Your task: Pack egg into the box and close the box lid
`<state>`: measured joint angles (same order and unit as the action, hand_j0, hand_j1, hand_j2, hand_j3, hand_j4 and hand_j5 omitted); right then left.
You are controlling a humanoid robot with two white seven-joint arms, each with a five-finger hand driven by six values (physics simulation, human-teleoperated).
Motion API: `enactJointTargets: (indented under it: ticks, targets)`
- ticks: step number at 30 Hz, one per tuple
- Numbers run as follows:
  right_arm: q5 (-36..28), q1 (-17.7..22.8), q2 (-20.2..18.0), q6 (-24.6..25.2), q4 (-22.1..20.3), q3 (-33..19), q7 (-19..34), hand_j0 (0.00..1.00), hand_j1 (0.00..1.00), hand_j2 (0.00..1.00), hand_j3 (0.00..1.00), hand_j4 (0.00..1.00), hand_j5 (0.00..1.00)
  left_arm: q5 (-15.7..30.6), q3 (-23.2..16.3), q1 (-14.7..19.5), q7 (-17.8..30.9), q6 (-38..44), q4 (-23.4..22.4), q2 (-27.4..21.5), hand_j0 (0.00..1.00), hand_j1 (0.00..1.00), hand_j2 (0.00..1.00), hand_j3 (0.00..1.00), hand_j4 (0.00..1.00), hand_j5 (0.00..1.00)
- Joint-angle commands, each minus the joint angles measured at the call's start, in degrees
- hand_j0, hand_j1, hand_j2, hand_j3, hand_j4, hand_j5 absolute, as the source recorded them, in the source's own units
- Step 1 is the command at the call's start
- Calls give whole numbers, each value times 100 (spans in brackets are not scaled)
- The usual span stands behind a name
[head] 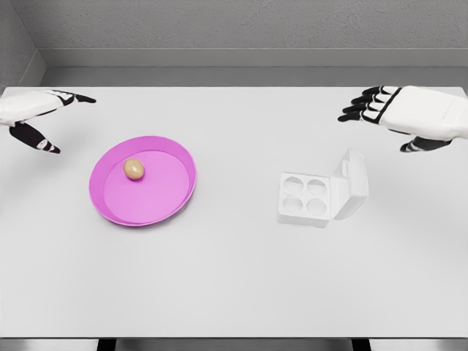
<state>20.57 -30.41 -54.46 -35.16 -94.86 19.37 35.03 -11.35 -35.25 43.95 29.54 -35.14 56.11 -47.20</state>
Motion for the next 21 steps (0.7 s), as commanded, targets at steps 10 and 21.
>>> enactJointTargets:
  ticks: [10, 21]
  targets:
    - [-27, 18, -144, 16, -24, -258, -3, 100, 100, 100, 100, 100, 100, -16, -983, 105, 500, 14, 1192, 308, 100, 100, 100, 100, 100, 100]
    - [-36, 123, -249, 16, -112, -513, -3, 100, 100, 100, 100, 100, 100, -156, -1010, 167, 500, 14, 1060, 431, 99, 99, 99, 99, 99, 99]
